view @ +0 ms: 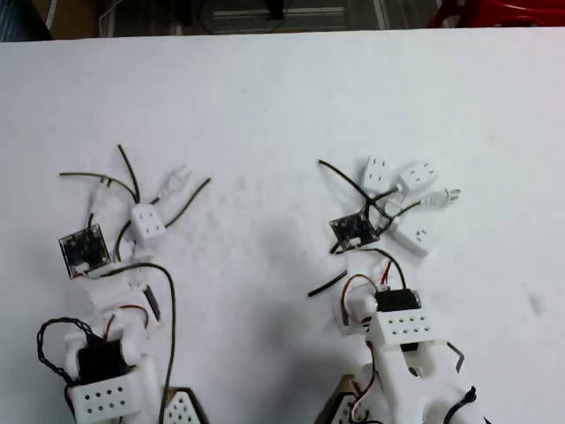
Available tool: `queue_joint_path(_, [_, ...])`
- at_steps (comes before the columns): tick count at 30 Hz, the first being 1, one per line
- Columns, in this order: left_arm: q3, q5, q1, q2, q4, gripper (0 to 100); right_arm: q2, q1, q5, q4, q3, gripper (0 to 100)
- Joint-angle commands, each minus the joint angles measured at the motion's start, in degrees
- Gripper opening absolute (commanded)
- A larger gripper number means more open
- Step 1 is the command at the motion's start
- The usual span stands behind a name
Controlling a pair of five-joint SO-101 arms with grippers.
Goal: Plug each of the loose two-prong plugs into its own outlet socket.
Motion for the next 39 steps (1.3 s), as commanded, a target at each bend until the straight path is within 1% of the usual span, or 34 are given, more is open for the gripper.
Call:
queue_joint_path(1, [-0.1, 0.6, -0.4, 0.1, 0.4, 2, -0.1, -0.3, -0.4, -1.0, 0.3, 2.0])
queue_joint_path(7, [-0.1, 0.6, -0.4, 0.1, 0.4, 2, -0.1, -0.7, 0.0, -1.0, 0.3, 2.0])
queue_joint_path(16, [-0.1, 0.6, -0.4, 0.1, 0.4, 2, -0.1, -6.3, 0.0, -1.0, 0.3, 2.3])
queue_joint_path(39, [-0.1, 0.6, -0.4, 0.1, 0.4, 2, -0.1, -6.2, 0.0, -1.0, 0.3, 2.1])
